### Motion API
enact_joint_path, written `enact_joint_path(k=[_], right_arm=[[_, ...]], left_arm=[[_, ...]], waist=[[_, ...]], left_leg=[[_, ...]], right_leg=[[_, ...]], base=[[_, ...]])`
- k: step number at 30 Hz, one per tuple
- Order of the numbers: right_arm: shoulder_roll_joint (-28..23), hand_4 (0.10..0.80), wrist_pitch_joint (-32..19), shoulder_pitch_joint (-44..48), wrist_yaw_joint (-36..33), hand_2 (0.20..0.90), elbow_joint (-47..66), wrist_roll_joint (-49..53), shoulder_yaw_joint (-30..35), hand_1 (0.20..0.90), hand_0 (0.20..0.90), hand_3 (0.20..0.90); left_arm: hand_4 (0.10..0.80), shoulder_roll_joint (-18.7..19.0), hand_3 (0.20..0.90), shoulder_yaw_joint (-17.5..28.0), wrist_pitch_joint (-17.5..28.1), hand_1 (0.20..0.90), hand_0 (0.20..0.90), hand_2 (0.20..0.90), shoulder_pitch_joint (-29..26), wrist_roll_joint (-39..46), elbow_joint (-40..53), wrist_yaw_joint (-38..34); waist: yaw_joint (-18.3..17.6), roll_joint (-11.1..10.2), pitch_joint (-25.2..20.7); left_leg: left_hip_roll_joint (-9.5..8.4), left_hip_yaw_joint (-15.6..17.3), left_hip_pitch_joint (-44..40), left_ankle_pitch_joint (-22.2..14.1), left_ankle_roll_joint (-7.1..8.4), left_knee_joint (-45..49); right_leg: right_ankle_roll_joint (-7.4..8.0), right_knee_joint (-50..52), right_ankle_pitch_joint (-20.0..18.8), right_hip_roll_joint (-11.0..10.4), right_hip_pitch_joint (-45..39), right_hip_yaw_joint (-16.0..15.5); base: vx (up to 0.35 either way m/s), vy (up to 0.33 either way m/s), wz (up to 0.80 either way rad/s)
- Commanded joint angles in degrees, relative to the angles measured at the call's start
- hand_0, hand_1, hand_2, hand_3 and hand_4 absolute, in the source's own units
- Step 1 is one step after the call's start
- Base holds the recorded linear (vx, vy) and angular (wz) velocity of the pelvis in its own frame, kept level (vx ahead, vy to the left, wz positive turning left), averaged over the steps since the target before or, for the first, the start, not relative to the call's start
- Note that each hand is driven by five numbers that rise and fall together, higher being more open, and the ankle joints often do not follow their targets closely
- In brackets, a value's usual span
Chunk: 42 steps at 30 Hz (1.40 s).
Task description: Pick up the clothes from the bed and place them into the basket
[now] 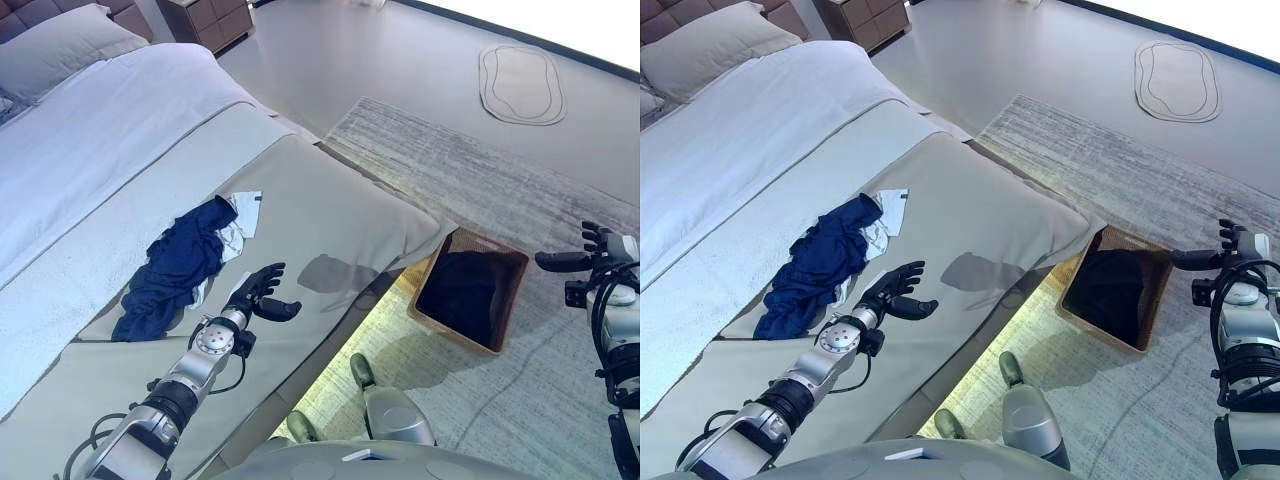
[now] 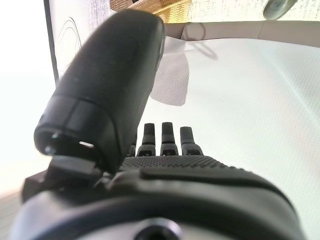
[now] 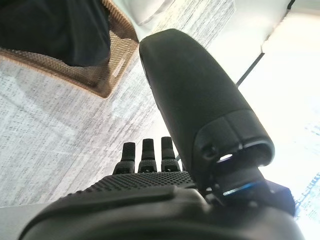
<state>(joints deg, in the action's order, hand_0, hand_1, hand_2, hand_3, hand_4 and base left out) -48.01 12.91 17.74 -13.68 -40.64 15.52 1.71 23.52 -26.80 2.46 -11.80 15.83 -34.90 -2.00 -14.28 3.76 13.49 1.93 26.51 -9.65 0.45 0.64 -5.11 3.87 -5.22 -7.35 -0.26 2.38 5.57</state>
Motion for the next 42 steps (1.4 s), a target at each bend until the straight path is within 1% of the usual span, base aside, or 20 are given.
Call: enact_joint_path(k=[1, 6, 11, 13, 16, 21, 22, 24, 25, 26, 27, 28, 33, 35, 36, 37, 38, 39, 41, 42], right_arm=[[-3.4, 0.8, -5.3, 4.6, -1.3, 0.9, -0.2, -3.6, 1.4, 0.9, 0.9, 0.9], [-2.5, 0.8, -7.4, 4.5, 0.4, 0.9, 4.4, -4.8, 0.3, 0.9, 0.9, 0.9], [-0.5, 0.8, -8.6, 6.6, 0.2, 0.9, 9.1, -5.9, -1.3, 0.9, 0.9, 0.9], [0.6, 0.8, -8.4, 9.2, -0.9, 0.9, 10.2, -7.5, -3.8, 0.9, 0.9, 0.9], [1.7, 0.8, -8.2, 12.4, -1.9, 0.9, 10.4, -10.2, -6.8, 0.9, 0.9, 0.9], [2.2, 0.8, -8.5, 16.1, -2.9, 0.9, 10.3, -11.2, -10.3, 0.9, 0.9, 0.9], [2.6, 0.8, -8.6, 17.7, -3.0, 0.9, 9.8, -11.0, -11.6, 0.9, 0.9, 0.9], [3.0, 0.8, -9.1, 19.3, -2.3, 0.9, 9.2, -10.3, -13.0, 0.9, 0.9, 0.9], [3.1, 0.8, -9.1, 19.6, -2.4, 0.9, 9.2, -10.2, -13.3, 0.9, 0.9, 0.9], [3.5, 0.8, -9.7, 20.8, -2.9, 0.9, 8.7, -11.1, -14.4, 0.9, 0.9, 0.9], [3.6, 0.8, -10.0, 21.0, -3.0, 0.9, 8.5, -11.3, -14.6, 0.9, 0.9, 0.9], [3.6, 0.8, -11.0, 21.6, -2.7, 0.9, 8.1, -12.7, -15.3, 0.9, 0.9, 0.9], [4.1, 0.8, -10.6, 24.0, -2.3, 0.9, 7.1, -14.0, -18.1, 0.9, 0.9, 0.9], [4.5, 0.8, -9.8, 24.7, -1.1, 0.9, 6.4, -14.5, -19.1, 0.9, 0.9, 0.9], [4.6, 0.8, -9.8, 24.8, -1.1, 0.9, 6.4, -14.5, -19.2, 0.9, 0.9, 0.9], [4.7, 0.8, -8.8, 25.2, 0.3, 0.9, 5.9, -15.1, -20.2, 0.9, 0.9, 0.9], [4.7, 0.8, -8.7, 25.2, 0.5, 0.9, 5.8, -15.1, -20.4, 0.9, 0.9, 0.9], [4.6, 0.8, -8.0, 25.3, 1.3, 0.9, 5.4, -15.0, -20.8, 0.9, 0.9, 0.9], [4.0, 0.8, -6.3, 25.7, 1.2, 0.9, 3.9, -16.4, -21.9, 0.9, 0.9, 0.9], [3.9, 0.8, -6.2, 25.9, 1.2, 0.9, 3.6, -16.6, -22.0, 0.9, 0.9, 0.9]], left_arm=[[0.8, 1.1, 0.9, 0.2, 3.4, 0.9, 0.9, 0.9, -1.7, 0.4, 1.6, -1.2], [0.8, 0.2, 0.9, 1.0, 3.3, 0.9, 0.9, 0.9, -0.9, 0.7, 1.8, -2.4], [0.8, -0.9, 0.9, 2.2, 2.5, 0.9, 0.9, 0.9, -0.7, 0.8, 1.8, -3.7], [0.8, -1.6, 0.9, 2.3, 2.1, 0.9, 0.9, 0.9, -1.1, 1.1, 1.8, -4.9], [0.8, -2.2, 0.9, 3.0, 2.0, 0.9, 0.9, 0.9, -0.5, 0.8, 1.2, -5.5], [0.8, -1.7, 0.9, 4.9, 1.8, 0.9, 0.9, 0.9, 0.9, 1.4, 1.1, -6.3], [0.8, -1.6, 0.9, 5.8, 1.9, 0.9, 0.9, 0.9, 1.2, 1.9, 0.9, -6.3], [0.8, -1.4, 0.9, 6.8, 1.9, 0.9, 0.9, 0.9, 1.8, 2.2, 1.0, -6.1], [0.8, -1.3, 0.9, 6.9, 1.9, 0.9, 0.9, 0.9, 2.0, 2.1, 1.0, -5.9], [0.8, -1.1, 0.9, 7.9, 2.3, 0.9, 0.9, 0.9, 3.0, 2.4, 1.2, -5.6], [0.8, -1.1, 0.9, 8.1, 2.5, 0.9, 0.9, 0.9, 3.2, 2.6, 1.2, -5.7], [0.8, -0.8, 0.9, 9.0, 2.7, 0.9, 0.9, 0.9, 4.1, 2.8, 1.6, -5.5], [0.8, -0.1, 0.9, 10.6, 2.7, 0.9, 0.9, 0.9, 6.3, 3.2, 3.0, -4.0], [0.8, -0.1, 0.9, 10.9, 2.6, 0.9, 0.9, 0.9, 6.9, 3.1, 2.8, -3.7], [0.8, -0.1, 0.9, 11.0, 2.6, 0.9, 0.9, 0.9, 6.9, 3.0, 2.8, -3.7], [0.8, -0.2, 0.9, 11.2, 2.2, 0.9, 0.9, 0.9, 7.2, 2.7, 2.5, -3.5], [0.8, -0.2, 0.9, 11.3, 2.1, 0.9, 0.9, 0.9, 7.2, 2.7, 2.5, -3.5], [0.8, -0.3, 0.9, 11.2, 1.9, 0.9, 0.9, 0.9, 7.2, 2.6, 2.3, -3.3], [0.8, -0.8, 0.9, 9.9, 2.6, 0.9, 0.9, 0.9, 6.8, 1.5, 2.0, -2.2], [0.8, -0.8, 0.9, 9.6, 2.8, 0.9, 0.9, 0.9, 6.6, 1.3, 2.0, -2.0]], waist=[[0.8, -1.4, -5.4], [2.2, -1.7, -5.5], [4.7, -2.1, -5.5], [6.4, -2.2, -5.3], [8.6, -2.4, -5.2], [11.5, -2.6, -5.3], [12.7, -2.7, -5.1], [13.9, -2.7, -5.0], [14.1, -2.7, -4.9], [15.3, -2.8, -4.8], [15.5, -2.9, -4.7], [16.5, -2.9, -4.7], [19.6, -3.1, -4.5], [20.5, -3.3, -4.5], [20.4, -3.3, -4.5], [20.9, -3.6, -4.7], [20.9, -3.6, -4.8], [21.0, -3.8, -4.8], [21.7, -4.0, -4.5], [21.8, -3.9, -4.4]], left_leg=[[1.5, -4.6, 0.3, -7.0, 0.71, 4.8], [1.32, -5.7, 0.6, -5.9, 0.92, 4.2], [1.22, -7.5, 1.1, -5.0, 1.52, 3.8], [1.05, -8.7, 1.6, -4.3, 1.76, 3.4], [0.75, -10.8, 2.2, -3.4, 1.93, 2.5], [0.33, -13.6, 3.1, -2.5, 2.04, 1.7], [0.14, -14.6, 3.5, -2.3, 2.03, 1.7], [-0.06, -15.7, 3.8, -2.2, 1.98, 1.8], [-0.09, -15.9, 3.9, -2.2, 1.98, 1.9], [-0.26, -16.8, 4.0, -2.2, 1.97, 2.2], [-0.29, -17.0, 4.0, -2.1, 1.96, 2.3], [-0.4, -17.6, 4.0, -2.1, 1.94, 2.4], [-0.35, -19.6, 4.7, -1.7, 2.02, 2.8], [-0.05, -19.5, 4.6, -1.3, 2.17, 2.4], [-0.01, -19.5, 4.6, -1.2, 2.2, 2.4], [0.53, -18.3, 4.5, -0.9, 2.56, 2.4], [0.62, -18.0, 4.6, -0.9, 2.64, 2.6], [0.9, -17.1, 4.9, -0.9, 2.93, 3.2], [0.99, -15.4, 6.9, -0.3, 3.55, 5.1], [0.98, -15.3, 7.3, -0.2, 3.64, 5.2]], right_leg=[[1.95, 0.9, 1.5, -1.8, -0.7, -3.9], [1.57, 1.0, 1.8, -2.1, -1.4, -5.1], [1.16, 1.0, 2.7, -2.7, -2.8, -8.2], [0.97, 0.9, 3.2, -3.2, -3.4, -10.1], [0.71, 0.8, 3.8, -3.6, -4.2, -12.0], [0.43, 0.7, 4.3, -4.2, -4.9, -14.3], [0.29, 0.9, 4.5, -4.5, -5.1, -15.1], [0.12, 1.1, 4.8, -4.9, -5.5, -16.1], [0.09, 1.1, 4.9, -4.9, -5.7, -16.3], [-0.08, 1.3, 5.2, -5.3, -6.3, -17.2], [-0.11, 1.4, 5.3, -5.4, -6.4, -17.4], [-0.22, 1.6, 5.6, -5.7, -6.9, -18.2], [-0.6, 2.3, 6.5, -6.4, -8.1, -20.8], [-0.75, 2.3, 6.8, -6.5, -8.6, -22.2], [-0.76, 2.2, 6.8, -6.5, -8.7, -22.4], [-0.85, 2.0, 6.9, -6.6, -9.1, -23.8], [-0.87, 2.0, 6.9, -6.7, -9.2, -24.1], [-0.96, 1.8, 6.9, -6.8, -9.3, -24.9], [-0.87, 1.2, 6.5, -7.2, -9.8, -27.1], [-0.83, 1.2, 6.5, -7.2, -9.8, -27.5]], base=[[0.0, 0.0, 0.0], [0.0, 0.0, 0.0], [-0.008, 0.002, 0.14], [-0.053, 0.015, 0.38], [-0.015, 0.006, 0.42], [-0.01, -0.003, 0.43], [-0.01, -0.005, 0.49], [0.004, -0.006, 0.43], [0.028, -0.008, 0.39], [0.032, -0.005, 0.32], [0.065, -0.002, 0.46], [0.059, 0.0, 0.41], [0.054, -0.01, 0.36], [0.068, -0.003, 0.26], [0.112, 0.004, 0.38], [0.073, 0.007, 0.31], [0.1, 0.022, 0.38], [0.091, 0.037, 0.36], [0.071, 0.058, 0.38], [0.012, 0.091, 0.45]])
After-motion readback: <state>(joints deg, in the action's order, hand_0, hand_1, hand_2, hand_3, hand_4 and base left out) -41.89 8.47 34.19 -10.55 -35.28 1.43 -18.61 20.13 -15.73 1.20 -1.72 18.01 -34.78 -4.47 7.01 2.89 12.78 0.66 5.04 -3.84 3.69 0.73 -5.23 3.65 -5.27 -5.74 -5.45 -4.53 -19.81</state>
